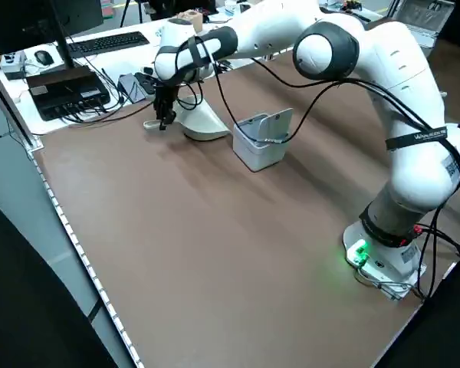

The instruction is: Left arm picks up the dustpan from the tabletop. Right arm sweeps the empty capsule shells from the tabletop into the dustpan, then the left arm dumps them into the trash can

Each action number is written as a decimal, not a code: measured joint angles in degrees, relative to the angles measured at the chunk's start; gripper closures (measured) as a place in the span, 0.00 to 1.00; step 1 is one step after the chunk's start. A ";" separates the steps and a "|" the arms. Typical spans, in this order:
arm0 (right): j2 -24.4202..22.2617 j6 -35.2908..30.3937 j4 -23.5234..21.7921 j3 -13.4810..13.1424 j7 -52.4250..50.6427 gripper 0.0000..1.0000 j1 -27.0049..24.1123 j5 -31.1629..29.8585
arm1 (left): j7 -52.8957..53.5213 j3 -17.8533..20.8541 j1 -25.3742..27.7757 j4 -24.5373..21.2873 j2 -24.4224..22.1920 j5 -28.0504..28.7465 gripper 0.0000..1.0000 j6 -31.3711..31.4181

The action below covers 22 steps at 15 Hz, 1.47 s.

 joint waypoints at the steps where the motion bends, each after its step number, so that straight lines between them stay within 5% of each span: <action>1: 0.14 0.65 0.00 0.00 0.00 0.02 0.01 -0.07 | 0.00 0.08 0.00 0.00 0.04 0.19 0.67 0.07; 6: 0.24 5.64 0.10 -0.12 0.00 0.02 -0.15 -3.32 | 0.78 1.07 0.53 0.16 0.05 5.55 0.67 0.17; 16: 3.19 7.12 0.11 0.20 0.00 0.02 3.40 -3.47 | 1.16 1.20 2.32 0.16 0.42 5.75 0.66 0.17; 20: 3.18 7.01 0.26 0.21 0.00 0.02 4.33 -3.51 | 1.14 1.20 2.49 0.20 0.51 5.75 0.49 0.17; 22: 3.18 7.01 0.45 0.21 -0.01 0.02 4.48 -3.51 | 1.25 1.20 2.49 0.47 0.50 5.75 0.33 0.20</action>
